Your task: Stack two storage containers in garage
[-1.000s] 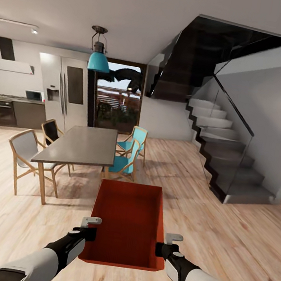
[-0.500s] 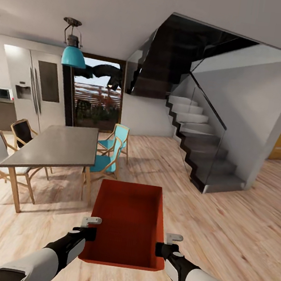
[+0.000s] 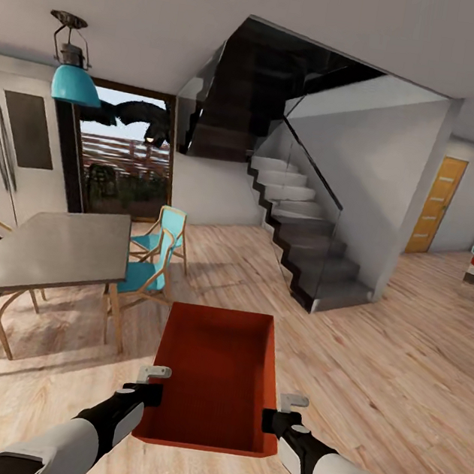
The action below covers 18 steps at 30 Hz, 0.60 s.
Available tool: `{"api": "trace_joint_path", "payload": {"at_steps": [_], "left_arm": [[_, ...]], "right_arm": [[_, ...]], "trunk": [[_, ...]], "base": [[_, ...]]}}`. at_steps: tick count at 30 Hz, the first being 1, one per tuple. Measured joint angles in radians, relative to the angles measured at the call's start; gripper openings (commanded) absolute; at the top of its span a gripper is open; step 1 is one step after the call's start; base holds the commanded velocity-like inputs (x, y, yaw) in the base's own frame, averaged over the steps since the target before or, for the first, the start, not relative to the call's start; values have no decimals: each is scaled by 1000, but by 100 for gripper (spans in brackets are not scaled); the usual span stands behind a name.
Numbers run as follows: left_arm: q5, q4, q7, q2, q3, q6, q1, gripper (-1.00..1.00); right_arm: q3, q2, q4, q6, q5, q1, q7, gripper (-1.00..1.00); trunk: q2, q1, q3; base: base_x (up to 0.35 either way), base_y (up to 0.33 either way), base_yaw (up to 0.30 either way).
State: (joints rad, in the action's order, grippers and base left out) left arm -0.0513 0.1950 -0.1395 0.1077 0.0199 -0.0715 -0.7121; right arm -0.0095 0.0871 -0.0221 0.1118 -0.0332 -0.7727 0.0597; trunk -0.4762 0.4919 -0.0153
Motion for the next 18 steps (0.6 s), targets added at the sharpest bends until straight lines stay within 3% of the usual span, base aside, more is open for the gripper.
{"api": "trace_joint_path", "payload": {"at_steps": [18], "left_arm": [[0, -2, 1, 0, 1, 3, 0, -100]], "right_arm": [[1, 0, 0, 0, 0, 0, 1, -100]], "trunk": [[0, 0, 0]], "base": [[29, 0, -292]]}}
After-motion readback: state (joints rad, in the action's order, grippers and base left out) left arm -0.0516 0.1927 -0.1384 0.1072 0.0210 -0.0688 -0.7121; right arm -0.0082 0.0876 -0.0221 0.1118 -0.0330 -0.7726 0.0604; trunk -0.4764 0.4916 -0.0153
